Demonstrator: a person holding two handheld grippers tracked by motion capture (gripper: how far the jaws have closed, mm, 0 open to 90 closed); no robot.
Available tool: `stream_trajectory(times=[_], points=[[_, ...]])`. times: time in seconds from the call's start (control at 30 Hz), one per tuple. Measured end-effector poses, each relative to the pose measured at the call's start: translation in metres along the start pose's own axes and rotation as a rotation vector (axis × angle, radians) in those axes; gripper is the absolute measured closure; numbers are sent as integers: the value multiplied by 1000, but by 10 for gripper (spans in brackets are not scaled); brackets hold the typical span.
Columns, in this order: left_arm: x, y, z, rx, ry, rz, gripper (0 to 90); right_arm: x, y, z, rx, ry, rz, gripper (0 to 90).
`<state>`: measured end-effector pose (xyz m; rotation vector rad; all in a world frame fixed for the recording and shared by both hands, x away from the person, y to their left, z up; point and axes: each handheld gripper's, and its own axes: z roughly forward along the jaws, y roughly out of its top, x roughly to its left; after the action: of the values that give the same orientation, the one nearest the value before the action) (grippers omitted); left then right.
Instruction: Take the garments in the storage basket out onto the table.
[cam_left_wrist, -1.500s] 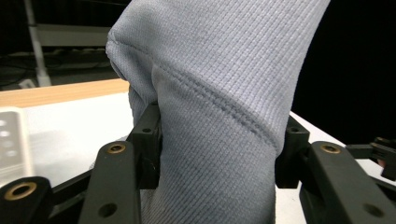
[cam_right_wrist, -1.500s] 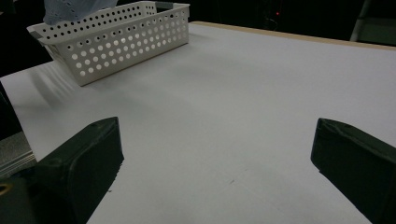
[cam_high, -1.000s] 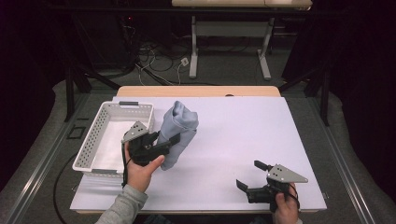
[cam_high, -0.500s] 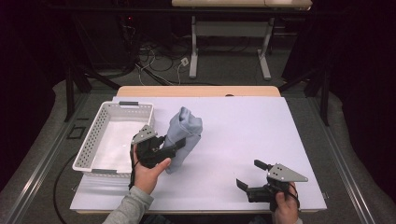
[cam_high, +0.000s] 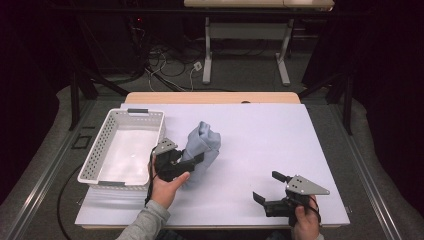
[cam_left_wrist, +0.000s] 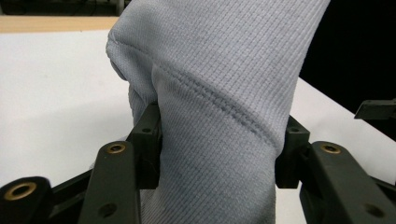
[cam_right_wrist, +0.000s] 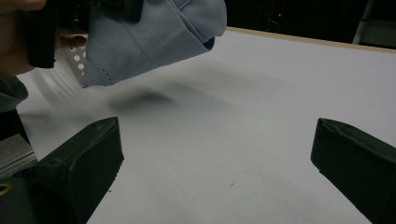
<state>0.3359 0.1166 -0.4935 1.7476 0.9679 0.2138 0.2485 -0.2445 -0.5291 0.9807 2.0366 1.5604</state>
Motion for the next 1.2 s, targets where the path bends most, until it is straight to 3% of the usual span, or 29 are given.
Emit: stream_trajectory(times=[0.37, 0.67, 0.7, 0.8, 1.03, 1.2], points=[[-1, -7, 23, 51, 10, -3, 485, 0, 0, 0, 5, 3, -4, 20], [1, -21, 45, 140, 0, -19, 480, 0, 0, 0, 7, 6, -1, 20], [0, -23, 47, 132, 0, -16, 479, 0, 0, 0, 7, 5, -1, 20], [-1, -23, 49, 140, 6, 1, 473, 0, 0, 1, 6, 6, -2, 20], [1, -22, 51, 162, -21, -36, 441, 1, 0, 1, 6, 8, -6, 20], [1, -22, 51, 164, -15, -26, 404, 1, -1, 2, 4, 7, -1, 20]])
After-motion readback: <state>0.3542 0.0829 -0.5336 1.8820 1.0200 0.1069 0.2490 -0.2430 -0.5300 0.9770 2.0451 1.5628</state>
